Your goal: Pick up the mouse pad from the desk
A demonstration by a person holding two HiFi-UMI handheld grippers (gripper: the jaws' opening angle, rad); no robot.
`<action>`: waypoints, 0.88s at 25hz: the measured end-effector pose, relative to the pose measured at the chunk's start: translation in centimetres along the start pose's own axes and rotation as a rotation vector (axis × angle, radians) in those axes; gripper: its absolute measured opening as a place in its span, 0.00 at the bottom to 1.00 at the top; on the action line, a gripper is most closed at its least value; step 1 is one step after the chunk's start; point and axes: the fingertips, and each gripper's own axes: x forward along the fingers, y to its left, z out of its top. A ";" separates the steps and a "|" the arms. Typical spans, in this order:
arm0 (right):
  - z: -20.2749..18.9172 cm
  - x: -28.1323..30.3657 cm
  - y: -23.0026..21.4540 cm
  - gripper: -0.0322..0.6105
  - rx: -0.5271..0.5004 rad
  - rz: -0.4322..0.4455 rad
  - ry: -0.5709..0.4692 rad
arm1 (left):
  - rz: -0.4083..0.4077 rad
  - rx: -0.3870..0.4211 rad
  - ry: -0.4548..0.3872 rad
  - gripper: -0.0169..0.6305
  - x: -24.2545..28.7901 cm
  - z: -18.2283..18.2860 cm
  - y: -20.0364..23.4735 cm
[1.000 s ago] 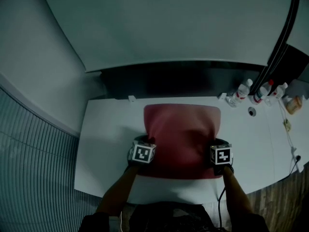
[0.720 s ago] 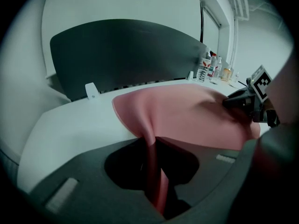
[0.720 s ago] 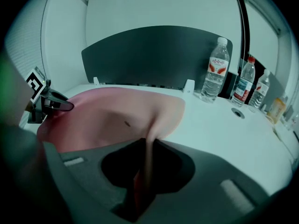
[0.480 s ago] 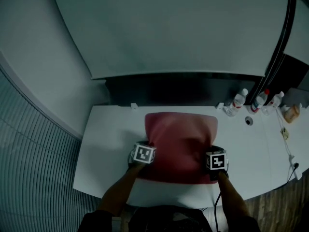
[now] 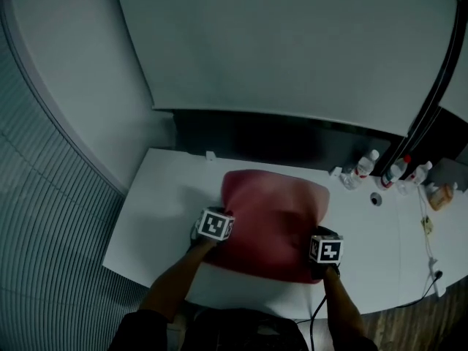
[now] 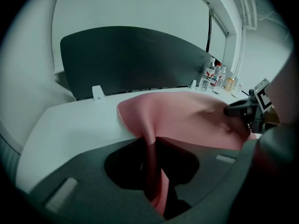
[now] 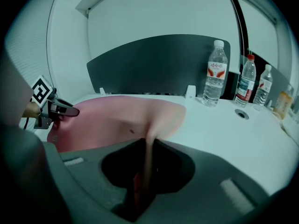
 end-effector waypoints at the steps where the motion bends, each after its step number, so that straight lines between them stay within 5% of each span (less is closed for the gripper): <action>1: 0.1 -0.2 0.0 0.14 0.002 0.009 -0.004 | 0.003 -0.001 -0.002 0.14 -0.2 0.1 -0.2; 11: 3.2 -1.6 1.0 0.14 -0.039 0.101 -0.075 | 0.040 -0.012 -0.053 0.14 -2.5 1.3 -0.7; 22: 8.6 -5.2 1.0 0.14 -0.103 0.179 -0.206 | 0.117 -0.054 -0.212 0.14 -7.5 4.8 -2.5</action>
